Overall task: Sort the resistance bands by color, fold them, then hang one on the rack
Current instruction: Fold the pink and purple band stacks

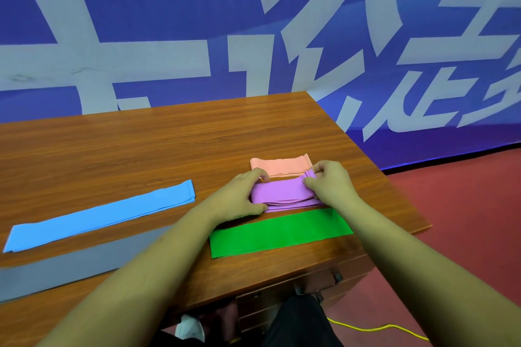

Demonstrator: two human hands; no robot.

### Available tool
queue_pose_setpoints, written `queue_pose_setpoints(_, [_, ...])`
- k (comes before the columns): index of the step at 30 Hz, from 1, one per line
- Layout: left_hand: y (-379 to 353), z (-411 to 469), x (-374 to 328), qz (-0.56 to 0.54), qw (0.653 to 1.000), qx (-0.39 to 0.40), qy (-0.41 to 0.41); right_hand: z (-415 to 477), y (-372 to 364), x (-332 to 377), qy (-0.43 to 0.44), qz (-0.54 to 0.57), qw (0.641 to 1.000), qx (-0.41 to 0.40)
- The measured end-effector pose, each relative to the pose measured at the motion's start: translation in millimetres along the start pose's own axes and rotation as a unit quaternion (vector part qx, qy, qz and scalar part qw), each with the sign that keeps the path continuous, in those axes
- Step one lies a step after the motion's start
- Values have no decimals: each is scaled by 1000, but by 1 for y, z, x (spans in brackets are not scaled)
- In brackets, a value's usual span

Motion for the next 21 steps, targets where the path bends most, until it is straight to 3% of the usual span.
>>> queue_pose_setpoints(4, [4,-3,0,-12,999,-28,-24,-7,-4,-5,43,-35,998,-28])
queue_pose_setpoints(14, [0,-8,1,19,1000,-14,-11,-21,-14,-3,120,-141,980,-77])
queue_pose_setpoints(21, [22,-41,-2,2,995,-104,0,-59,-13,22,203,-135,964,-102])
Point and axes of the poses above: each hand's wrist, its own z-axis towards the middle knuckle, its own y-axis out of the back of the hand, x = y × z, the point moved 7 cm from there along z, towards the middle knuckle, and after that the axes turned 7 degrees about x, right-handed, at the moved point
